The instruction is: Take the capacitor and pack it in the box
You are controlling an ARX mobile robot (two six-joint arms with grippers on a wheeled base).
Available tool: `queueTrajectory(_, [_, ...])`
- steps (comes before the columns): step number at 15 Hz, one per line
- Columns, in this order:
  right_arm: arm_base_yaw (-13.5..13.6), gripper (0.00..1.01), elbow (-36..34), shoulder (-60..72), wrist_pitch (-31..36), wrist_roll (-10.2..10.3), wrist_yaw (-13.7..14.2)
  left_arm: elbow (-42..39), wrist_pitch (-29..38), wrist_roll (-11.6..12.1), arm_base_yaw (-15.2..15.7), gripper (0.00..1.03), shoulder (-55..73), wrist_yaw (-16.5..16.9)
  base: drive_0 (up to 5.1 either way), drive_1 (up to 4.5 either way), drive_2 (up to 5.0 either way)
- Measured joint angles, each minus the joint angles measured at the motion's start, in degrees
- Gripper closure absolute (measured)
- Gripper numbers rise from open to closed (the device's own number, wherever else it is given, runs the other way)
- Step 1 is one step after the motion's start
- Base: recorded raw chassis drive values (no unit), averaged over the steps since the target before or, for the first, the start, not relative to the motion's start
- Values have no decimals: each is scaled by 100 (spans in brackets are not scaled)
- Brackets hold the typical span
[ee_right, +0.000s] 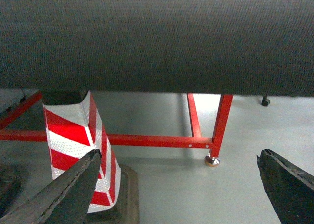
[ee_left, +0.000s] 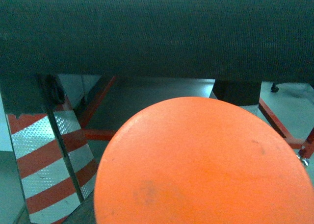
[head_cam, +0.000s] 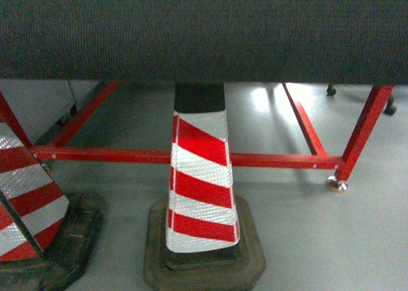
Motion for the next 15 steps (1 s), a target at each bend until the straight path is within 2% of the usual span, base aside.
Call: queueTrajectory(15, [0, 3, 0, 0, -4, 0, -7, 0, -4, 52, 0, 60, 0, -4, 0, 0, 0])
